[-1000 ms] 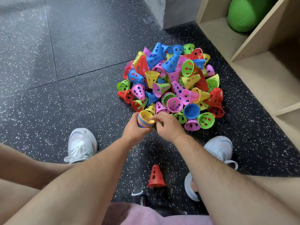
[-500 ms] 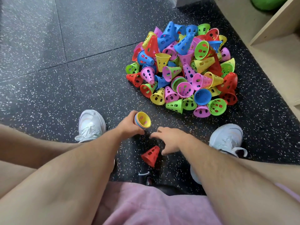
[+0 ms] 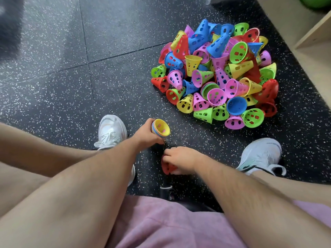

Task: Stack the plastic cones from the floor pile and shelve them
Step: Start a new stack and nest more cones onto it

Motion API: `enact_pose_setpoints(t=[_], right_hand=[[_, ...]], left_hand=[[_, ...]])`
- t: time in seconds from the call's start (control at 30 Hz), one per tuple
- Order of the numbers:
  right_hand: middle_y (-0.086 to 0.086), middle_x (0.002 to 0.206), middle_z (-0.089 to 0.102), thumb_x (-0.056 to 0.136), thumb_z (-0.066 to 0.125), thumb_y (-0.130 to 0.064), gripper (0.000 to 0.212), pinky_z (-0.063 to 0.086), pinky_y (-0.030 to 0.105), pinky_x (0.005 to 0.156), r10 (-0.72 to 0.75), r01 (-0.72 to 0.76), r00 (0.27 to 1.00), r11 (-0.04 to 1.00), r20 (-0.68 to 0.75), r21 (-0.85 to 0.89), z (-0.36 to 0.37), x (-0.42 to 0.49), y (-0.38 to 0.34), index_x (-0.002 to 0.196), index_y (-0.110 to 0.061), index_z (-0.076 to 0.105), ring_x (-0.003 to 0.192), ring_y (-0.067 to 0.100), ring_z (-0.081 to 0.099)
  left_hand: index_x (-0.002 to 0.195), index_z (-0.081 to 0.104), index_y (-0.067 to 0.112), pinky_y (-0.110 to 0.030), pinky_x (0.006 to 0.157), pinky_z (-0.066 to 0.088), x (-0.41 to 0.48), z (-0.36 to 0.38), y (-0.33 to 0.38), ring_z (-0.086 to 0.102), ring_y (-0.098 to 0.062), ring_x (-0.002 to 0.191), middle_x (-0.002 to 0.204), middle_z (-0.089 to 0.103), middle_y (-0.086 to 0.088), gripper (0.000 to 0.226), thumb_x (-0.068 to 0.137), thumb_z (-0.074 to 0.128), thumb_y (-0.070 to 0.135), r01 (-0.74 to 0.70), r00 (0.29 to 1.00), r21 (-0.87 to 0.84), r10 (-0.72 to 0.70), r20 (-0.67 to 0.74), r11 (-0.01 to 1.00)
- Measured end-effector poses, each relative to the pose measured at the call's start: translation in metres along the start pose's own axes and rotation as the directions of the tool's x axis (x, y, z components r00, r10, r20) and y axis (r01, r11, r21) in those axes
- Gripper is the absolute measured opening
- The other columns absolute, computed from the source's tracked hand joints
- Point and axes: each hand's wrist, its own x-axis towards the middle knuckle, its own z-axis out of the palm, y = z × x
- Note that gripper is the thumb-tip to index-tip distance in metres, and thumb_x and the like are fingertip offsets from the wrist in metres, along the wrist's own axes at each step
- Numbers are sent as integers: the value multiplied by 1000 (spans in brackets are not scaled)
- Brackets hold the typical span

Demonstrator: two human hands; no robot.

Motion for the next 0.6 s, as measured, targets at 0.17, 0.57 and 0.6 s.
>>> enact_pose_setpoints(t=[0.17,0.57,0.6], right_hand=[[-1,124,46,91,60,-52,42,53,35,89,428,-367,885,883,-183,292,-16,-21,20,113,-18,55,95,17,56],[8,133,48,99,41,-55,46,47,43,97,683,-332,515,716,-518,614,-55,-1,44,108,-13,57,116,27,52],[9,136,47,98,40,-55,46,46,45,100,676,-334,537,719,-504,609,-54,2,44,108,-14,57,120,29,50]], left_hand=[[121,50,21,-34,91,54,6,-2,4,67,-17,94,103,68,3,75,61,93,7,27,994,-112,-39,-106,993],[121,52,25,-32,77,57,6,15,34,68,-14,83,102,70,2,71,58,86,19,-60,992,-155,42,-117,986],[120,53,27,-36,79,59,6,15,38,69,-15,84,102,71,3,71,56,84,22,-75,990,-169,52,-134,983]])
